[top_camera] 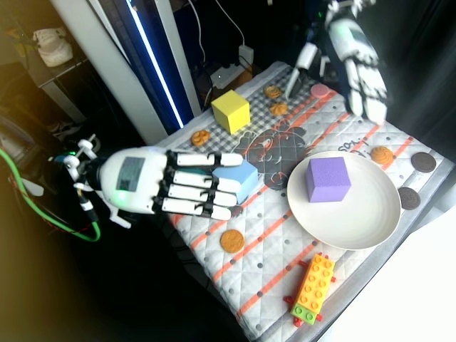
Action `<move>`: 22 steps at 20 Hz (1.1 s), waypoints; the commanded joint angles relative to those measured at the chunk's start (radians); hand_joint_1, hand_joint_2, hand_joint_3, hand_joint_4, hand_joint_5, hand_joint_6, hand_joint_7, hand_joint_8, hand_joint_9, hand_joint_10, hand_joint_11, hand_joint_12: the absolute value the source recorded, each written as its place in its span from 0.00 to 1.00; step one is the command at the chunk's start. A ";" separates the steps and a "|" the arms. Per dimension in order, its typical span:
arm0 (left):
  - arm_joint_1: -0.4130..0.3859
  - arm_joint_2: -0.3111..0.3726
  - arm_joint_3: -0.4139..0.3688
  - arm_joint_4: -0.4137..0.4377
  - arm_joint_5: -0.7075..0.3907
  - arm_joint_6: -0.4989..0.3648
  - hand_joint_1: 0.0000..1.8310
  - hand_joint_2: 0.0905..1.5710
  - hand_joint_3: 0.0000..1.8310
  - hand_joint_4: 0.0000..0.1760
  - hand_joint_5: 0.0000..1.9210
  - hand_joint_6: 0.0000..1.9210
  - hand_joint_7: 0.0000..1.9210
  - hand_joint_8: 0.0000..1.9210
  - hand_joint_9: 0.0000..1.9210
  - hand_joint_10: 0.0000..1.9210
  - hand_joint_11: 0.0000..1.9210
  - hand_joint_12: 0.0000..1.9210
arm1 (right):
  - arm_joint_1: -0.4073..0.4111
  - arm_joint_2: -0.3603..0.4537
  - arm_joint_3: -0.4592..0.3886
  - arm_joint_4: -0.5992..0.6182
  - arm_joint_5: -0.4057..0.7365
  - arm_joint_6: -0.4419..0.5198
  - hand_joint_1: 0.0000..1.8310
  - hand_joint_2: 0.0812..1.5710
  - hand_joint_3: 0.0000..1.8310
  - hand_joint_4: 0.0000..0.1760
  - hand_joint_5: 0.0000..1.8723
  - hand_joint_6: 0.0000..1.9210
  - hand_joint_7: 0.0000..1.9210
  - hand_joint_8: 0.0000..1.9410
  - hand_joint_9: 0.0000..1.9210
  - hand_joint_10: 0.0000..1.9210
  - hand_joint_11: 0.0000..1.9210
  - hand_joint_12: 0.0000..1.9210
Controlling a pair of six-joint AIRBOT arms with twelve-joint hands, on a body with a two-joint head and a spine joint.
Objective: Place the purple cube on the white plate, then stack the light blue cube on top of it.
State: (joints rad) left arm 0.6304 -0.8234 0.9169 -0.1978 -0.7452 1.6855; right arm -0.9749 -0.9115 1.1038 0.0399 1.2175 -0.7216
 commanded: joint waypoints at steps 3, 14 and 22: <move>0.057 0.049 -0.052 -0.011 -0.205 -0.004 0.41 0.51 0.00 1.00 0.02 0.00 0.00 0.00 0.00 0.00 0.02 0.01 | 0.029 -0.011 0.013 0.011 0.088 0.006 0.31 0.61 0.00 1.00 0.03 0.00 0.01 0.00 0.08 0.00 0.01 0.41; 0.236 0.118 -0.154 -0.090 -0.369 -0.004 0.46 0.52 0.00 0.96 0.04 0.00 0.01 0.00 0.00 0.00 0.00 0.00 | 0.159 -0.142 0.097 -0.044 -0.117 0.014 0.55 0.57 0.00 0.61 0.09 0.00 0.15 0.01 0.23 0.02 0.03 0.65; 0.237 0.106 -0.151 -0.103 -0.361 -0.004 0.44 0.53 0.00 0.83 0.04 0.00 0.01 0.00 0.00 0.00 0.00 0.00 | 0.181 -0.178 0.133 -0.069 -0.214 0.023 0.63 0.65 0.00 0.00 0.55 0.32 0.69 0.05 0.61 0.26 0.37 0.72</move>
State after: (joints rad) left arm 0.8726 -0.7174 0.7635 -0.3069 -0.9848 1.6852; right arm -0.7990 -1.0821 1.2289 -0.0410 0.9577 -0.6903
